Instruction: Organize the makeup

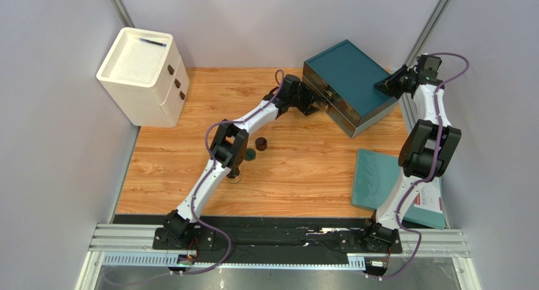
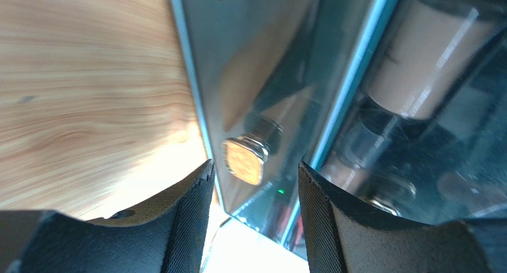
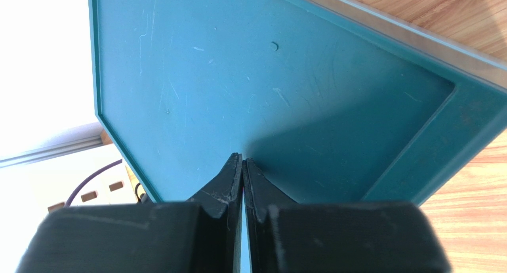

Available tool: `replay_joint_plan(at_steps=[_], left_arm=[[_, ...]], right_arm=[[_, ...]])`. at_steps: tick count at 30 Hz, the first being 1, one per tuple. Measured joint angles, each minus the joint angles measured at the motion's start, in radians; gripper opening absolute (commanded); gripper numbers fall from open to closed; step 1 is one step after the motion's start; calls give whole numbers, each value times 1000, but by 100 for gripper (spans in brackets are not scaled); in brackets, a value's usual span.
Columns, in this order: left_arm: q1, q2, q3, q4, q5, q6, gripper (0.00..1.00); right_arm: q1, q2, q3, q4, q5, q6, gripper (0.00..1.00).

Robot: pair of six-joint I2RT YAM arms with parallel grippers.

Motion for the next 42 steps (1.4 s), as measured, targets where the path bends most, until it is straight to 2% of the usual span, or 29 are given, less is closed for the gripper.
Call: replay_joint_plan(at_steps=[3,10,19,26,34,37,42], left_arm=[[-2,0,36,-86,-34,15,58],[-13,3,57,-170,-36,38,58],[-38,9,61,-200,-37,44,57],[-44,9,66,-291,-77,62,58],[-34,9,63,-272,-84,63,60],[-23,-3,29,-237,-62,88,61],[-6,-113,-165,-169,-14,156,63]], right_arm=[[0,1,0,0,-2,0,8],[0,7,0,10,-18,0,8],[-3,6,-13,24,-27,0,8],[-5,5,-14,29,-34,0,8],[-5,4,-17,31,-34,0,8],[-5,1,-21,36,-34,0,8],[-5,0,-21,37,-35,0,9]])
